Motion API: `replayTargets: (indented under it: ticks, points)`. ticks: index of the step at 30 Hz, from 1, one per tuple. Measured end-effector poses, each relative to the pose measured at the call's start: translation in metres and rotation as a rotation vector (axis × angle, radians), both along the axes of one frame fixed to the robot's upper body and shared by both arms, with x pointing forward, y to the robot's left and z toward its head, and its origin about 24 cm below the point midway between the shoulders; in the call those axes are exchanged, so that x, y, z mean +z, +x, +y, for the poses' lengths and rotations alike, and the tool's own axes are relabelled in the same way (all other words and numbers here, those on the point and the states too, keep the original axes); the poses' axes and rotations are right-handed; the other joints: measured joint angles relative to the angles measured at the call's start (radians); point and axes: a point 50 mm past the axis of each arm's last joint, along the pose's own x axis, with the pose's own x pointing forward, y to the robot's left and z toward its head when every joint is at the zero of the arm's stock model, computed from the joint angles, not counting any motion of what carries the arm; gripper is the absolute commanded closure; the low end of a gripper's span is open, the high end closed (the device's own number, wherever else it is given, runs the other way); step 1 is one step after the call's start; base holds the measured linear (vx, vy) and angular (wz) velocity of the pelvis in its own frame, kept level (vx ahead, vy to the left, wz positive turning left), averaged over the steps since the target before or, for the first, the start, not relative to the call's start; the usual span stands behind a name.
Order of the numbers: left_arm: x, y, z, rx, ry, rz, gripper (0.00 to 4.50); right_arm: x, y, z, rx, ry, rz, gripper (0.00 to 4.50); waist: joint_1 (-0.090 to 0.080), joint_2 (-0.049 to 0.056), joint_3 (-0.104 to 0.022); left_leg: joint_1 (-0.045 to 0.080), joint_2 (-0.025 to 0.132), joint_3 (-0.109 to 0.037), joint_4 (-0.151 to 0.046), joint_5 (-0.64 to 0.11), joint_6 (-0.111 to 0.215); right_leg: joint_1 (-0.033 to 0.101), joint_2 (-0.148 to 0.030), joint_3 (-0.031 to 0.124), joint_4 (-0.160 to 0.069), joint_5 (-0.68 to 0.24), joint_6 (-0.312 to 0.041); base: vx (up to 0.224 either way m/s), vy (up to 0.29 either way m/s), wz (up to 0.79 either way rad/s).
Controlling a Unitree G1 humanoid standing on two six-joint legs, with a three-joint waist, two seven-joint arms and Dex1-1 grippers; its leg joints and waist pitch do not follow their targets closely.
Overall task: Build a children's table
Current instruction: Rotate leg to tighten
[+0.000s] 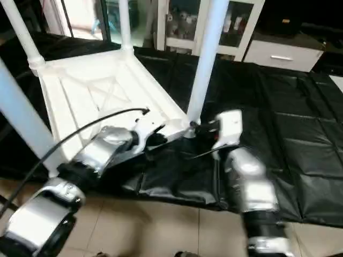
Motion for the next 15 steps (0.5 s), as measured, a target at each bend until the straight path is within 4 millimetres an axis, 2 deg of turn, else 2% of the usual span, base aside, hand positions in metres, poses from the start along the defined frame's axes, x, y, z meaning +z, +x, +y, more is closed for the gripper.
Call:
replayTargets:
  ticks: [3,7,10,15]
  points:
    - [-0.001,-0.007,0.015,-0.074,-0.014,0.006,4.50,0.007,-0.006,-0.014,0.087,-0.013,-0.008,0.83,0.001,0.003,-0.001,0.002,0.000,0.002,-0.002,0.000,0.000,0.001,0.000,0.001,0.000,0.000,0.001,0.000,0.000,0.00]
    - [-0.003,-0.022,0.033,-0.192,-0.028,0.045,4.50,0.005,-0.021,-0.029,0.237,-0.015,0.066,0.55,0.013,0.007,-0.002,0.004,0.000,0.003,-0.002,-0.003,-0.005,0.001,0.000,0.002,0.000,-0.001,0.002,0.000,0.000,0.00]
    - [-0.004,-0.031,0.033,-0.273,-0.029,0.075,4.50,0.006,-0.029,-0.027,0.373,-0.063,0.101,0.28,0.023,0.007,-0.003,0.004,0.000,0.006,-0.002,-0.003,-0.005,0.002,-0.002,0.003,0.000,-0.004,0.006,0.000,0.000,0.00]
    - [-0.005,-0.041,0.032,-0.356,-0.038,0.105,4.50,0.004,-0.037,-0.020,0.514,-0.031,0.137,0.28,0.024,0.007,-0.003,0.003,0.000,0.008,-0.002,-0.003,-0.005,0.003,-0.003,0.004,0.000,-0.004,0.007,0.000,0.000,0.00]
